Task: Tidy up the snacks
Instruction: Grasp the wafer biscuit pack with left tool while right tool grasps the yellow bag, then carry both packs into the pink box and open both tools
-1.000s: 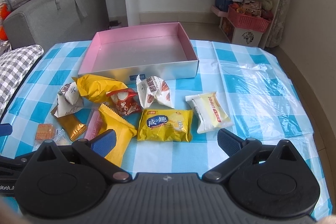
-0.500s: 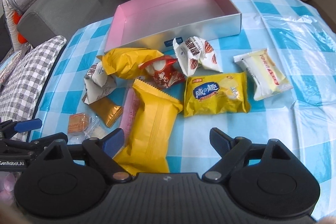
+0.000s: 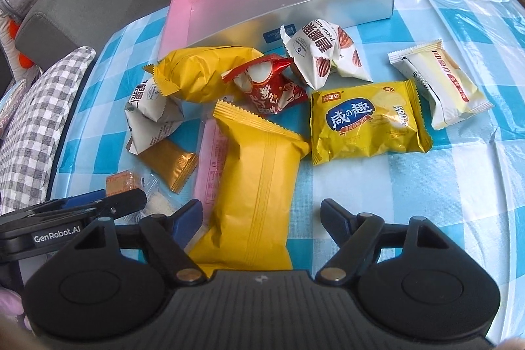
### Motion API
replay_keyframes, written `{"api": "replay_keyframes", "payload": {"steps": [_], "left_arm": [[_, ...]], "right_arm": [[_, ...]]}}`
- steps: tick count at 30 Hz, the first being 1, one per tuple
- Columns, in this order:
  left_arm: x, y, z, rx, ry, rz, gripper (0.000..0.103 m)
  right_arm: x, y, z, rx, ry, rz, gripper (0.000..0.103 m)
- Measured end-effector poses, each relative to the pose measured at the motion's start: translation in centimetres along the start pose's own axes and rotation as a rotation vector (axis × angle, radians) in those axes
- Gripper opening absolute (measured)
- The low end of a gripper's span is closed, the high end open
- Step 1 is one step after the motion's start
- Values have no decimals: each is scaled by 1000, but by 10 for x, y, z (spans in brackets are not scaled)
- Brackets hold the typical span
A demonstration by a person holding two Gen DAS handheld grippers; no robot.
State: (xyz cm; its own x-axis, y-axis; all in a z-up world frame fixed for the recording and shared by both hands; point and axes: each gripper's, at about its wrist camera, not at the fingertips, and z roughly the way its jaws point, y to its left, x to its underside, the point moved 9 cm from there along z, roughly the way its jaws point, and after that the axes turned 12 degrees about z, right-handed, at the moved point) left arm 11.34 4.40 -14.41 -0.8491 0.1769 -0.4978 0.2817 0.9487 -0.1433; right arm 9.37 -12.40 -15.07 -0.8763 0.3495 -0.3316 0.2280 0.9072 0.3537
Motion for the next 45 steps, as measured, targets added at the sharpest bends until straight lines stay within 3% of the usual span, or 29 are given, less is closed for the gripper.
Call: {"api": "replay_keyframes", "payload": {"steps": [3,5,10,16,26,45], "left_arm": [[-1,2,0,-23,-9,-7,67],[0,5,0,-60,-13,-10,57],[-1,8,-2,-96,-31,-22,45],[-2,9,-4,-116,-38,-27,40],[-11,10,-21,-112,-72,-48,37],[-55,-17,-69,-105,-252,-30,37]], "right_arm": [[0,5,5,12,-10,-19,75],[1,4,5,21,-15,-23,72],[-2,-1,5,23,-25,-12,59],[-1,0,2,-14,-12,22,41],[-2,1,-13,-29,-49,22,37],[-33,23,-52,-73,-191,-12,36]]}}
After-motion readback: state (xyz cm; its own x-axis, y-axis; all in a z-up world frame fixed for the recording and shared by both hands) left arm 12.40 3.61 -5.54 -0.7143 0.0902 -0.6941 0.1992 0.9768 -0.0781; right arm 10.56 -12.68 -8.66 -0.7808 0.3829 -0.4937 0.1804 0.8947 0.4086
